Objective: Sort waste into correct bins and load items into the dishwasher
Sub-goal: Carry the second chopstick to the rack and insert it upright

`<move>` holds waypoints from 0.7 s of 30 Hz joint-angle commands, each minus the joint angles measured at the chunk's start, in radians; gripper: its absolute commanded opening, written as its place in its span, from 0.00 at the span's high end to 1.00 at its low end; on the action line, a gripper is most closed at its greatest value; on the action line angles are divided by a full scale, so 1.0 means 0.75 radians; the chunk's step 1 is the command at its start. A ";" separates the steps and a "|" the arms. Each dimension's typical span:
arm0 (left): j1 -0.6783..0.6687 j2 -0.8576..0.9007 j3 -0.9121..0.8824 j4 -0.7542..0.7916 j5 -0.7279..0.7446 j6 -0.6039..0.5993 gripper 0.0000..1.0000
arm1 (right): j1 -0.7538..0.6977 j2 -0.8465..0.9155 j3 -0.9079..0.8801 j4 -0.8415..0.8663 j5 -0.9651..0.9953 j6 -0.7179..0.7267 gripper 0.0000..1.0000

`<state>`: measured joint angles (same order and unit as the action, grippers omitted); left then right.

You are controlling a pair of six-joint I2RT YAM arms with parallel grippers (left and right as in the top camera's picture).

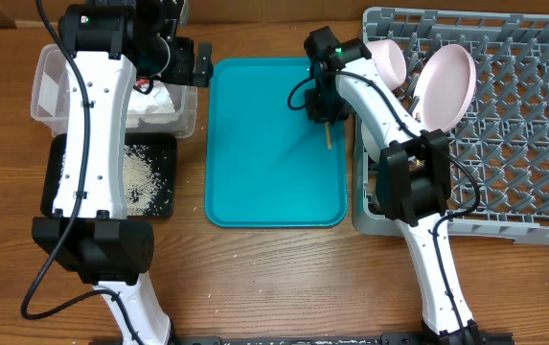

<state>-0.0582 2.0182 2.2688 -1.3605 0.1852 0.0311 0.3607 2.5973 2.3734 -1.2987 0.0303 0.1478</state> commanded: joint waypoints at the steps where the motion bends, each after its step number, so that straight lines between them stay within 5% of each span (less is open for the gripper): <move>1: 0.007 -0.014 0.008 0.006 -0.007 -0.012 0.00 | 0.000 0.016 0.031 -0.009 -0.045 0.014 0.95; 14: 0.007 -0.014 0.008 0.005 -0.007 -0.013 0.00 | -0.014 -0.281 0.489 -0.527 -0.070 0.075 0.96; 21: 0.007 -0.014 0.008 0.005 -0.007 -0.012 0.00 | -0.049 -0.615 0.483 -0.527 -0.105 0.101 0.96</move>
<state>-0.0582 2.0182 2.2688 -1.3602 0.1852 0.0311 0.3389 2.2402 2.7136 -1.6890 -0.0380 0.2020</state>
